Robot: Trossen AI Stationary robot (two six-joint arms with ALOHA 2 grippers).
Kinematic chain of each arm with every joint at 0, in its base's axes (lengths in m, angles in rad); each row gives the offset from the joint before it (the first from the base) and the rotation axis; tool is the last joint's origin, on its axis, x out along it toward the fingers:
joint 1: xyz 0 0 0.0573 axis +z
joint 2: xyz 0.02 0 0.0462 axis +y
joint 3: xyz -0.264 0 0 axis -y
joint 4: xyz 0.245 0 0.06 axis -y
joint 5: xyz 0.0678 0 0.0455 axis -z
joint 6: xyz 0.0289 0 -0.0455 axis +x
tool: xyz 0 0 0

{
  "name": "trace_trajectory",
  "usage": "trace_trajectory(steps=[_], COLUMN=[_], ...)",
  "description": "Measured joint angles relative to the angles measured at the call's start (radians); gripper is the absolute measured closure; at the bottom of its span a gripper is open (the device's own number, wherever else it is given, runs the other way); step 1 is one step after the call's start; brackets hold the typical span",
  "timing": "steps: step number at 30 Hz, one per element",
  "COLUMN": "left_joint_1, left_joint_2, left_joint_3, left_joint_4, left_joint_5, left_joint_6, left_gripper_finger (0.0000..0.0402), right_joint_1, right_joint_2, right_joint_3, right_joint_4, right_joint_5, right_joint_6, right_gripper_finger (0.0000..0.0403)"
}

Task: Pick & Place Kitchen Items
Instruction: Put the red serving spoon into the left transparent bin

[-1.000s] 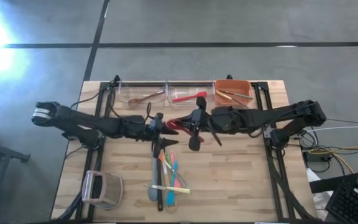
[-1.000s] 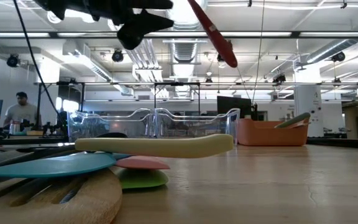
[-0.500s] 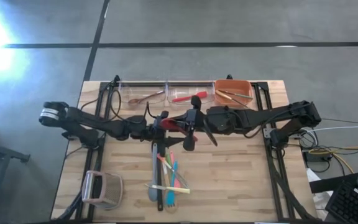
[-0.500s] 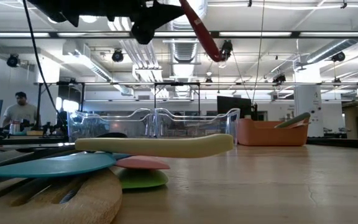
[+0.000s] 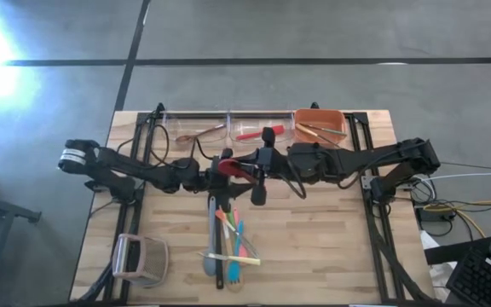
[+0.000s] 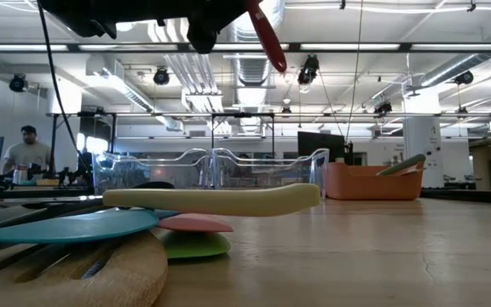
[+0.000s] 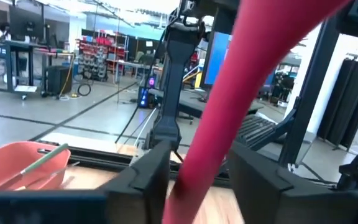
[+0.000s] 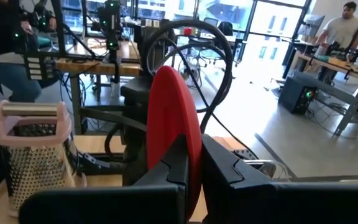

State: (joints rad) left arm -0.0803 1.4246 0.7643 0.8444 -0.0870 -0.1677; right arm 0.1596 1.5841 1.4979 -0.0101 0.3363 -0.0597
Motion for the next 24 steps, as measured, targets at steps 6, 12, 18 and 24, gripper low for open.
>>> trace_trajectory(steps=[6, 12, 18, 24], left_joint_1=[0.001, 0.0, 0.0, 0.006], left_joint_2=[-0.004, -0.047, -0.167, -0.309], left_joint_3=[0.0, 0.012, 0.026, 0.041], left_joint_4=[-0.011, -0.136, -0.366, -0.632], left_joint_5=[0.006, 0.025, 0.035, -0.019], left_joint_6=[0.055, 0.051, 0.039, 0.037], left_gripper_finger=[0.0352, 0.0352, 0.0352, 0.0352], right_joint_1=[0.0, 0.0, 0.001, 0.002], right_joint_2=[0.0, -0.004, -0.046, -0.119], right_joint_3=[0.0, -0.001, 0.006, 0.02], right_joint_4=[-0.008, -0.033, -0.082, -0.284], right_joint_5=[0.003, -0.009, -0.001, 0.087], right_joint_6=[0.018, 0.015, 0.027, 0.064], right_gripper_finger=[0.0392, 0.0388, 0.034, 0.0279])
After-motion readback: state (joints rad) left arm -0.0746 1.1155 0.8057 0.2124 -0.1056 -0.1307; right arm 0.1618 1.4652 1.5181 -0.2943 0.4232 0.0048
